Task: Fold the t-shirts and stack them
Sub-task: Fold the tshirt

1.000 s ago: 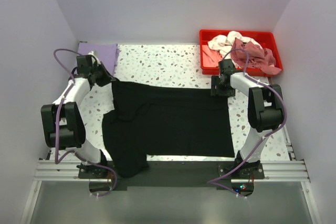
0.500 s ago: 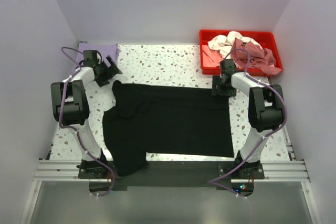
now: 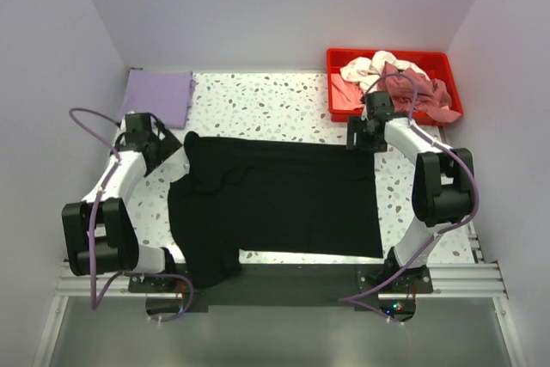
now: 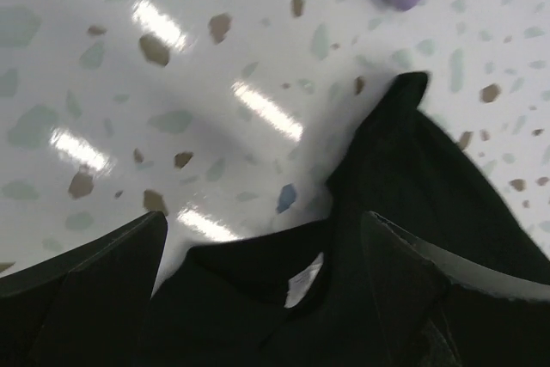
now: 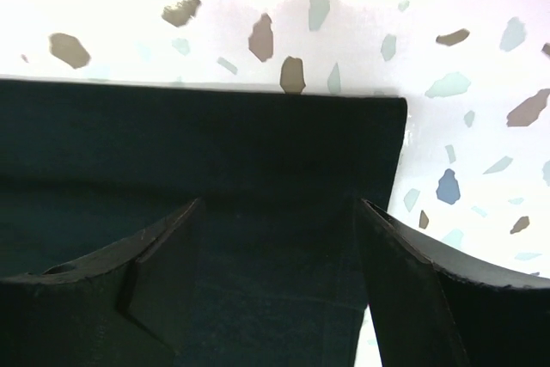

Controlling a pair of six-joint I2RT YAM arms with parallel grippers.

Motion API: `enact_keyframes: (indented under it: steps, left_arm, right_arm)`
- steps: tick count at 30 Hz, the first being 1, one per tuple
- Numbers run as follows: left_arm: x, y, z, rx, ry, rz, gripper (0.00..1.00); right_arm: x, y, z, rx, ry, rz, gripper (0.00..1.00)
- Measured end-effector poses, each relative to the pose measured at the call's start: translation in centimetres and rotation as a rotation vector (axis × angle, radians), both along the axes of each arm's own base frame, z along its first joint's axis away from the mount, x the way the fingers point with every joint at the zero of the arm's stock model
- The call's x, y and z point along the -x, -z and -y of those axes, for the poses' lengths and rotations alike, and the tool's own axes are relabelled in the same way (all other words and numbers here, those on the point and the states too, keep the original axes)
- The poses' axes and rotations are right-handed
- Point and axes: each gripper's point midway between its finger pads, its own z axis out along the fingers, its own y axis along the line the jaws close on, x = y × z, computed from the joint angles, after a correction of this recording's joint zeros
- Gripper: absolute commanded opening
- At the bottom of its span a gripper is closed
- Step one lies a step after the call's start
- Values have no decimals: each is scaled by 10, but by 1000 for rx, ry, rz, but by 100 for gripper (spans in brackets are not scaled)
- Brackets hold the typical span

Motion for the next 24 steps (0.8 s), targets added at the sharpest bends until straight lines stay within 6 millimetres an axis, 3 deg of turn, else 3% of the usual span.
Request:
enact_keyframes:
  steps: [2, 6, 12, 14, 17, 18, 19, 24]
  left_arm:
    - [18, 18, -2, -2, -32, -50, 99]
    - [48, 51, 1, 15, -62, -147, 79]
    - [63, 69, 5, 37, -78, -189, 49]
    - [69, 74, 7, 46, -78, -207, 45]
    - [70, 76, 8, 48, -79, -201, 27]
    - [70, 76, 7, 48, -80, -198, 8]
    - [70, 77, 8, 51, -84, -195, 0]
    - [74, 77, 6, 48, -111, -189, 0]
  right_arm:
    - [-2, -8, -1, -8, -2, 23, 73]
    - [-2, -10, -5, -26, -12, 29, 73]
    - [0, -9, -5, -30, -10, 23, 73]
    - [0, -9, -5, -31, -7, 22, 73]
    - [0, -9, -5, -31, -6, 21, 73]
    - [0, -9, -5, -32, -4, 21, 73]
    - [0, -8, -5, -32, -3, 20, 73]
    - [1, -4, -6, -34, 3, 8, 72]
